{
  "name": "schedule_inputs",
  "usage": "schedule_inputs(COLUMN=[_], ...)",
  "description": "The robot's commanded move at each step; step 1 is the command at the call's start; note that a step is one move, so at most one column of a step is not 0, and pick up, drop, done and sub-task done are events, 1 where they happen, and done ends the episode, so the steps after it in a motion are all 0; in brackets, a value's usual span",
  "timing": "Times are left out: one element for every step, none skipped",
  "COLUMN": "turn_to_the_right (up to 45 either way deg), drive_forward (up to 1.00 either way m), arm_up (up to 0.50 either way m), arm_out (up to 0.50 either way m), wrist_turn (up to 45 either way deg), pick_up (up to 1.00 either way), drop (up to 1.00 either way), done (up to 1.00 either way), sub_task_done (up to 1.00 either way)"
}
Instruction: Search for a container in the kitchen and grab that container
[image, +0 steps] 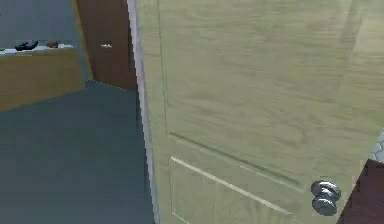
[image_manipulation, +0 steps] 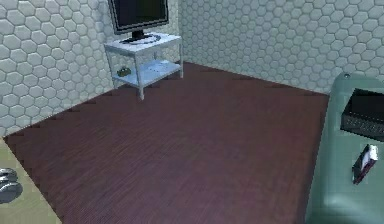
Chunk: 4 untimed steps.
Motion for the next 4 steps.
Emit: schedule_inputs(turn_to_the_right=[0.0,-45.0,-6.0,0.0], drive_forward=[0.40,0.00,0.00,0.30], arm_up=[0.00,0.00,0.00,0.00], arm_out=[0.00,0.00,0.00,0.00], wrist_turn=[0.0,0.0,0.0,0.0], pick_up=[0.00,0.00,0.00,0.00], drop=[0.00,0.00,0.00,0.00], done=[0.00,0.00,0.00,0.00], sub_task_done=[0.00,0.00,0.00,0.00])
